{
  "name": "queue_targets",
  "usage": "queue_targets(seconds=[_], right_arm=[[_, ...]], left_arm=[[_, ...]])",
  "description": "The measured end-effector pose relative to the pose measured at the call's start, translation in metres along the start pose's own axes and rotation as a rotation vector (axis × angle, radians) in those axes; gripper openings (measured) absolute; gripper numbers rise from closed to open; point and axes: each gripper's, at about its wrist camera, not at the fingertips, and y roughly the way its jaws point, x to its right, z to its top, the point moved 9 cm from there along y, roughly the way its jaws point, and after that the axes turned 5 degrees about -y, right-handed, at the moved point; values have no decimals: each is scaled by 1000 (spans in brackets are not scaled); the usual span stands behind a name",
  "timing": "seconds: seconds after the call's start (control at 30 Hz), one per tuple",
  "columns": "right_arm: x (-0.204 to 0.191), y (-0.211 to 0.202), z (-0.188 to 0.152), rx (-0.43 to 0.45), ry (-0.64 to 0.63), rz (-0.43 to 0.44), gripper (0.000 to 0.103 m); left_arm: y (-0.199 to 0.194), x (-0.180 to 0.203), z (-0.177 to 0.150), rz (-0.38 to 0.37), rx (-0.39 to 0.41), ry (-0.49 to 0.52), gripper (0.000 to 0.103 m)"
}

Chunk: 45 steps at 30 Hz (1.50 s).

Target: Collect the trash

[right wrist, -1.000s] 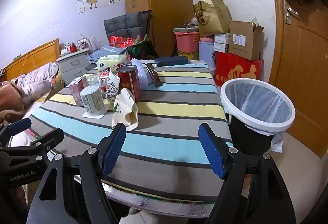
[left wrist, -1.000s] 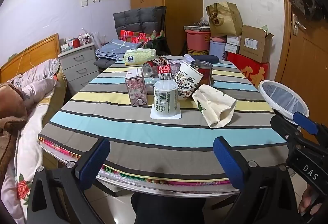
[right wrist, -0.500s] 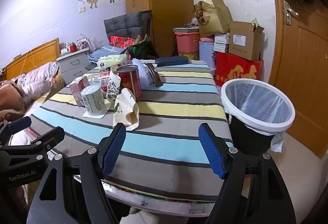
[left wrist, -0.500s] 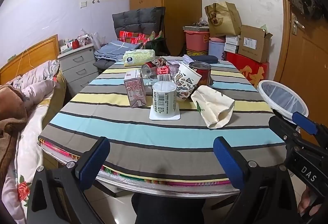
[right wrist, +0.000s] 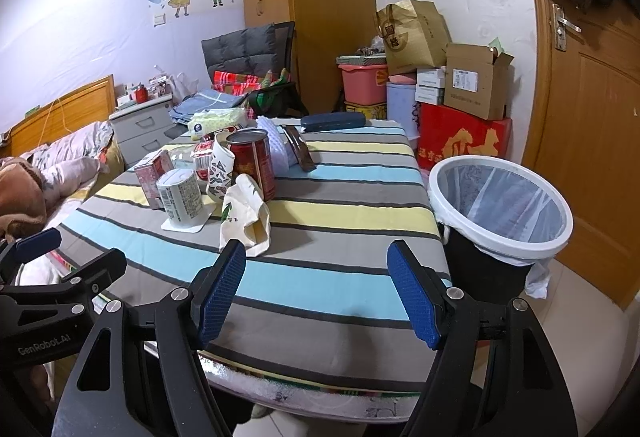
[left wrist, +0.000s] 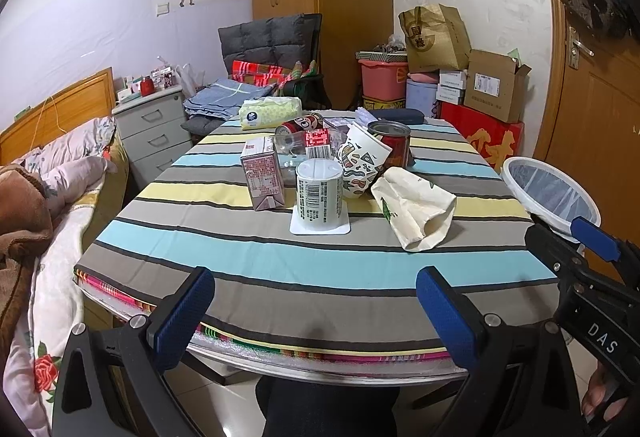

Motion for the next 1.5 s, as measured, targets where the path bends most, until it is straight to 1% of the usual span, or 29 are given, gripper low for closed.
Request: queue_targets(seconds=[1.5], right_arm=[[-1,-1,4,2,-3,-3,75]], left_arm=[[0,1,1,0,2,-1,102]])
